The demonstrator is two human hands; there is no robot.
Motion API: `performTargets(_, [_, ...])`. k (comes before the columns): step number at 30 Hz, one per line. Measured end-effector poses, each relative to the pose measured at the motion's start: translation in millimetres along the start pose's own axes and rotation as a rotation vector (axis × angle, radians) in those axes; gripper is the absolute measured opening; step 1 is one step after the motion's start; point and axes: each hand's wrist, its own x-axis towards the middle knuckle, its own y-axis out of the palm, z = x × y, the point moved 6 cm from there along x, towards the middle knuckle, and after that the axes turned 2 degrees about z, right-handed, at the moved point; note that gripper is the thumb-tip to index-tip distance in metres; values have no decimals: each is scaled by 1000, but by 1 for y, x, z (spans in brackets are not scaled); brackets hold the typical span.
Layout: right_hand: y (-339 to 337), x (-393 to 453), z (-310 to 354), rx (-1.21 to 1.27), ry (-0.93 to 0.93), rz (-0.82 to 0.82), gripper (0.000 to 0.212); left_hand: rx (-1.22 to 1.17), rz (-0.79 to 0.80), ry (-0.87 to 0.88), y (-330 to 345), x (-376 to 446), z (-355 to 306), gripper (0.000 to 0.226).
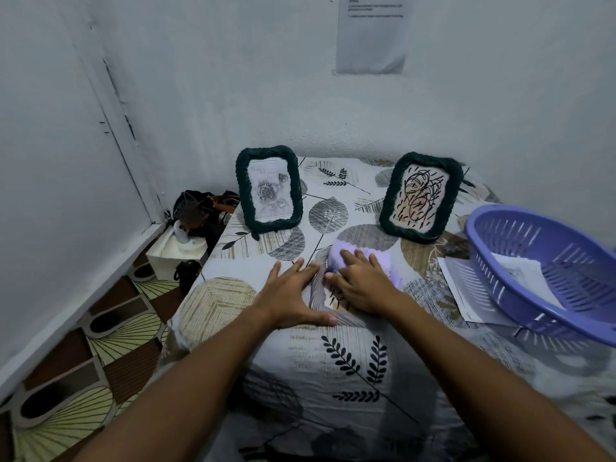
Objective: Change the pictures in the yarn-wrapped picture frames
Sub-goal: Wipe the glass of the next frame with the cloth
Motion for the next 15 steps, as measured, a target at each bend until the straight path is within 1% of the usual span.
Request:
performTargets(4, [2, -11, -2, -17, -34, 18, 50, 0, -3, 0, 0, 0, -1, 130])
performTargets(11, [-6, 22, -18, -23, 77, 5, 56, -24, -1, 1, -1, -1, 0, 131])
performTargets(15, [-11, 29, -11, -6, 58, 32, 54, -23, 1, 5, -1, -1, 0, 128])
